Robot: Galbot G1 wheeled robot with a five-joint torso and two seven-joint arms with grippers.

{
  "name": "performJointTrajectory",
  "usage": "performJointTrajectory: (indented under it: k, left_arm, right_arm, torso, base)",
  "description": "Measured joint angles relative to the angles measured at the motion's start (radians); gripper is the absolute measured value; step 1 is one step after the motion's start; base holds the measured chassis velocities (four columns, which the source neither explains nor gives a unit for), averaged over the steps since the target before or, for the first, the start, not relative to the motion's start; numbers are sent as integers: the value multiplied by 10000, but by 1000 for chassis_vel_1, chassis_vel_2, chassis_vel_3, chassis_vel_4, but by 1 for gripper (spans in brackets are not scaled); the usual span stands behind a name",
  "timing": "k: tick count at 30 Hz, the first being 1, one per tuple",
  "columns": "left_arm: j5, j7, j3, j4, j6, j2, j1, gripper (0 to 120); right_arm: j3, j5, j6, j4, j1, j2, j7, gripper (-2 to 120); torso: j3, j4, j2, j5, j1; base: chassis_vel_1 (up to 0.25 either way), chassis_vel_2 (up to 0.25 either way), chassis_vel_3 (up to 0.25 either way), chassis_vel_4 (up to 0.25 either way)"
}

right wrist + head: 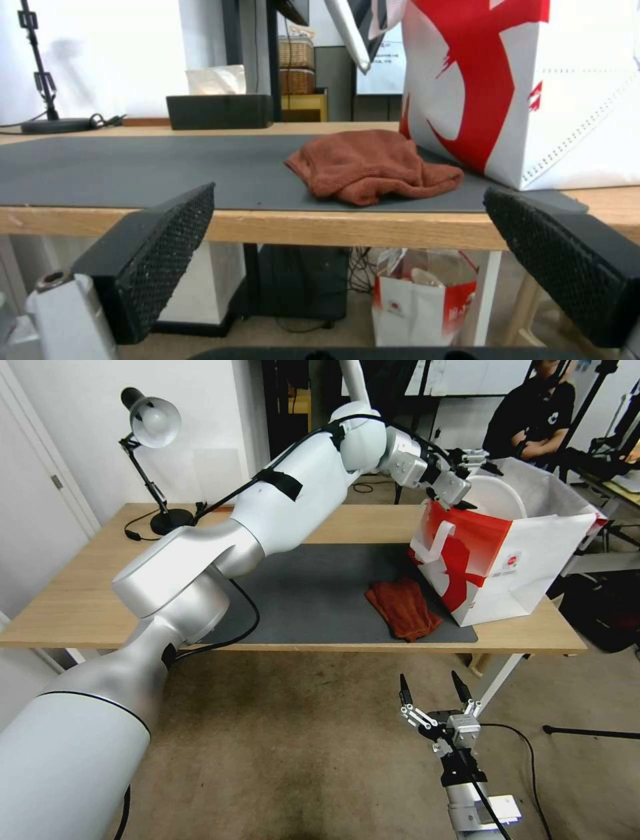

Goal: Sweep shrimp from table into container with towel, then put container into takeout bag.

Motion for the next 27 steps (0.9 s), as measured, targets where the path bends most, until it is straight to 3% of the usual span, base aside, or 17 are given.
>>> performJointTrajectory:
  k: [2,4,7,8,10,11,12,15,16,17,19,20,22,23,27]
  left_arm:
    - [-180,-32,5,-12,140,0,3,95]
    - [-252,-32,-1,-13,183,1,2,98]
    - [-1759,-188,139,-93,1077,10,-24,100]
    - [-1759,-188,139,-93,1077,10,-24,100]
    - [-3394,-1155,415,-306,2155,281,60,100]
    - [-4645,-2312,742,-572,3028,644,168,100]
    - [-4645,-2312,742,-572,3028,644,168,100]
    - [-7460,-4542,1359,-1606,4934,1552,555,100]
    - [-7460,-4542,1359,-1606,4934,1552,555,100]
    - [-8329,-5335,1493,-1956,5463,1808,698,100]
    - [-9505,-6341,1576,-2487,6259,2156,942,100]
    - [-9505,-6341,1576,-2487,6259,2156,942,100]
    - [-11052,-7204,1581,-3254,7025,2596,1273,100]
    - [-11052,-7204,1581,-3254,7025,2596,1273,100]
    - [-12488,-7806,1494,-4240,7666,3024,1691,100]
  right_arm:
    - [-33,2,-12,-22,48,-5,1,100]
    - [-42,2,-15,-27,55,-3,1,100]
    - [-80,-6,-23,-44,63,13,-16,100]
    - [-80,-6,-23,-44,63,13,-16,100]
    - [-89,-13,-24,-56,65,24,-23,100]
    - [-105,-18,-25,-57,64,28,-25,100]
    - [-105,-18,-25,-57,64,28,-25,100]
    - [-204,-53,-31,-56,84,37,-26,100]
    - [-204,-53,-31,-56,84,37,-26,100]
    - [-241,-74,-41,-56,94,34,-24,100]
    - [-279,-97,-50,-57,116,32,-22,100]
    - [-279,-97,-50,-57,116,32,-22,100]
    - [-334,-116,-69,-56,128,21,-20,100]
    - [-334,-116,-69,-56,128,21,-20,100]
    - [-363,-134,-79,-55,145,13,-18,100]
  torso:
    - [0,0,0,0,0]
    - [0,0,0,1,0]
    - [1,1,0,0,0]
    - [1,1,0,0,0]
    - [0,-7,0,2,0]
    - [0,0,0,0,0]
    - [0,0,0,0,0]
    - [0,4,0,-3,0]
    - [0,4,0,-3,0]
    - [0,4,0,-4,0]
    - [0,2,0,-2,0]
    - [0,2,0,-2,0]
    - [0,1,0,-2,0]
    - [0,1,0,-2,0]
    - [0,0,0,0,-1]
  base:
    - [0,0,0,0]
    - [0,0,0,0]
    - [0,0,0,0]
    - [0,0,0,0]
    - [0,0,0,0]
    - [0,0,0,0]
    - [0,0,0,0]
    - [0,0,0,0]
    - [0,0,0,0]
    - [0,0,0,0]
    - [0,0,0,0]
    - [0,0,0,0]
    - [0,0,0,0]
    - [0,0,0,0]
    - [0,0,0,0]
